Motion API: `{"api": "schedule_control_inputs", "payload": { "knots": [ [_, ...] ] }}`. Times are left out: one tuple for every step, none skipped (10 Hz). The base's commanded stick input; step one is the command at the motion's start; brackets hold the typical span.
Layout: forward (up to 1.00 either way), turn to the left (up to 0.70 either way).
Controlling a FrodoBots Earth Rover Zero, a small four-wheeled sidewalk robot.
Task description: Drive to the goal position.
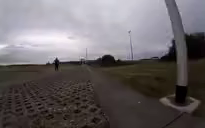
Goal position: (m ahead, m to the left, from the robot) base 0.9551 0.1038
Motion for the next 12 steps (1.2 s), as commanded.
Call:
{"api": "schedule_control_inputs", "payload": {
  "knots": [
    [0.70, -0.30],
    [0.70, -0.16],
    [0.70, -0.03],
    [0.70, 0.35],
    [0.70, 0.35],
    [0.70, 0.35],
    [0.70, 0.35],
    [0.70, 0.31],
    [0.70, 0.21],
    [0.70, 0.11],
    [0.70, 0.01],
    [0.70, 0.00]
  ]
}}
